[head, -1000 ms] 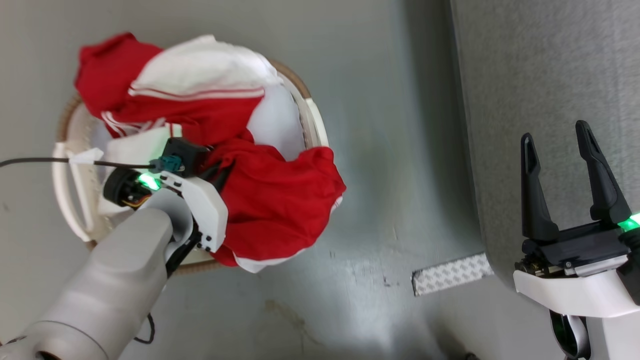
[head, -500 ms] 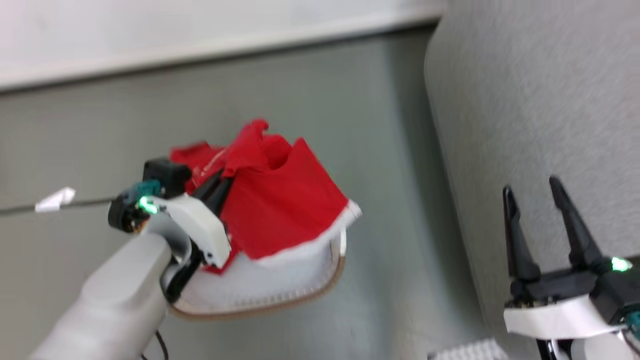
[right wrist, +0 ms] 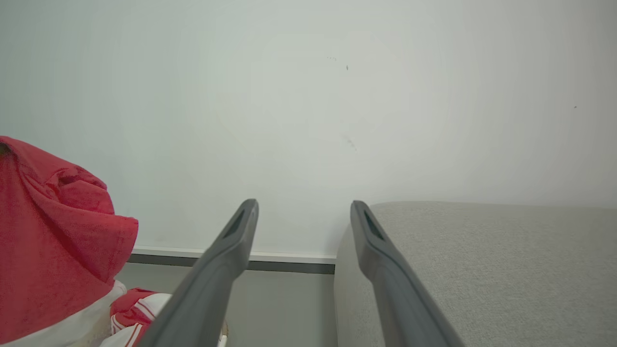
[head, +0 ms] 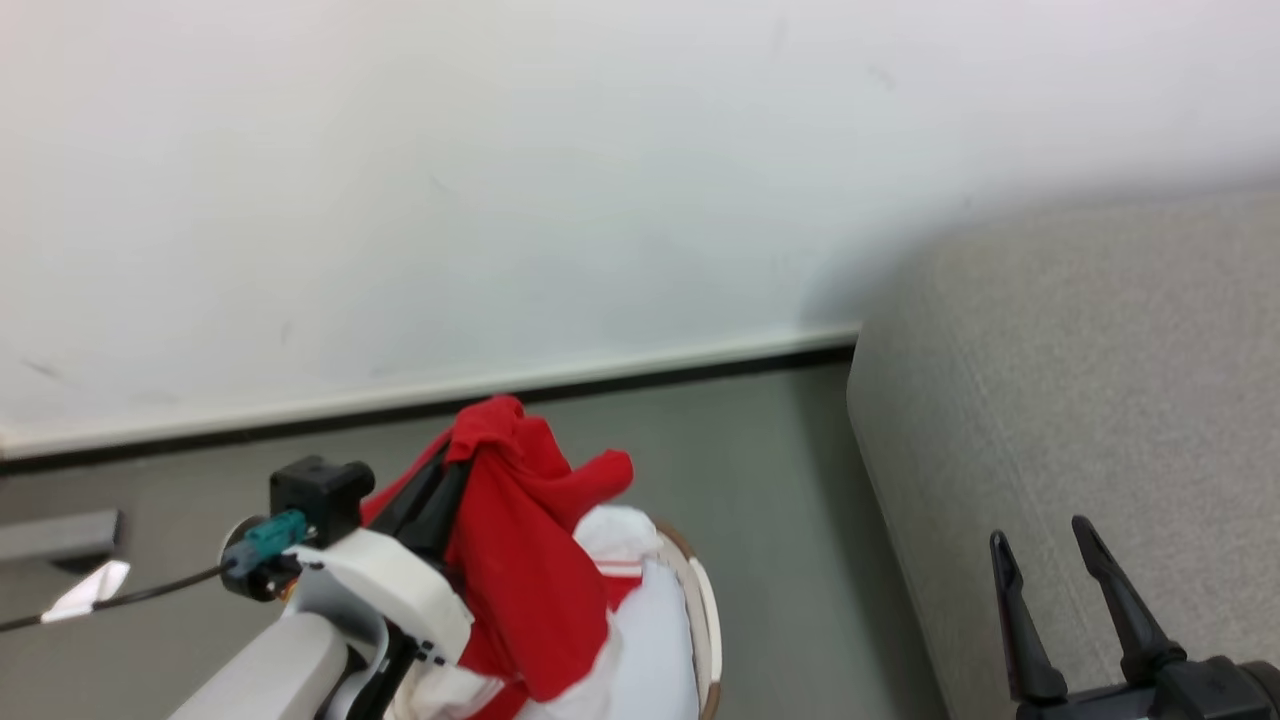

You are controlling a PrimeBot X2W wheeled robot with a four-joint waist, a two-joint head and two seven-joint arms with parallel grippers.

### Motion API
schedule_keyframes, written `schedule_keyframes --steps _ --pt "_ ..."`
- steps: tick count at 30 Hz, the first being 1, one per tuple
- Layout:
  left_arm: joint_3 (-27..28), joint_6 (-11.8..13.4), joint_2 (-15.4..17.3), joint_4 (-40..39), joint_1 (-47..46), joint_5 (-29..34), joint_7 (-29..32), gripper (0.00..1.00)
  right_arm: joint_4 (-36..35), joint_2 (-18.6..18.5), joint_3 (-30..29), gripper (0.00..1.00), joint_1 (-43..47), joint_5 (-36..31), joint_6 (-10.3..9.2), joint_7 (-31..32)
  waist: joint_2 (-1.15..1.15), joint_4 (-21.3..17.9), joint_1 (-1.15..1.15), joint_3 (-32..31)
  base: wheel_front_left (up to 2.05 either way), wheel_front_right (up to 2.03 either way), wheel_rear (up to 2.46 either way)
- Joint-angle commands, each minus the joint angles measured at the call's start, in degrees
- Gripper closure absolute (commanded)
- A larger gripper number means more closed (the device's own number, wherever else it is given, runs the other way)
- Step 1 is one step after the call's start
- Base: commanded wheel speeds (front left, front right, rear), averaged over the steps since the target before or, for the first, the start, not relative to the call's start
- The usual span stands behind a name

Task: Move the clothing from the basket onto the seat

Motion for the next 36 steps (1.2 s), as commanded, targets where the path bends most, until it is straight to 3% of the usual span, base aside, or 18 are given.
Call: schedule_keyframes --steps 1,11,17,23,30,36 --pt "0.61 1.15 1.39 -2.98 2.32 0.55 -0.02 1.00 0.04 -0.18 -0.15 0.00 1.61 -0.22 -0.12 0.02 0.00 0.53 0.03 -5.68 0.00 0.00 0.00" --pt "2.03 6.01 6.31 -17.07 8.26 -0.92 2.72 1.00 -1.18 -0.16 1.16 0.00 4.01 -1.14 -0.12 0.02 0.00 0.85 0.03 -7.90 0.00 0.00 0.00" --pt "1.40 6.85 7.56 -21.00 8.99 0.07 4.05 1.00 -1.86 -0.34 6.94 0.00 1.46 -1.59 -0.12 0.02 0.00 1.08 0.03 -7.58 0.00 0.00 0.00" --pt "0.13 6.36 7.81 -23.86 8.25 0.41 5.81 1.00 0.77 -4.09 20.03 0.00 -5.43 -1.10 -0.13 0.02 0.00 0.95 0.03 -7.02 0.00 0.00 0.00" --pt "-2.26 5.03 5.67 -25.12 7.04 0.75 6.79 1.00 5.69 -5.79 33.31 0.00 -15.59 0.67 -0.13 0.02 0.00 1.37 0.03 -6.84 0.00 0.00 0.00" --pt "-5.93 2.41 2.76 -25.76 5.38 1.00 8.10 1.00 13.11 -4.61 37.96 0.00 -20.72 1.20 -0.13 0.02 0.00 2.19 0.03 -6.56 0.00 0.00 0.00"
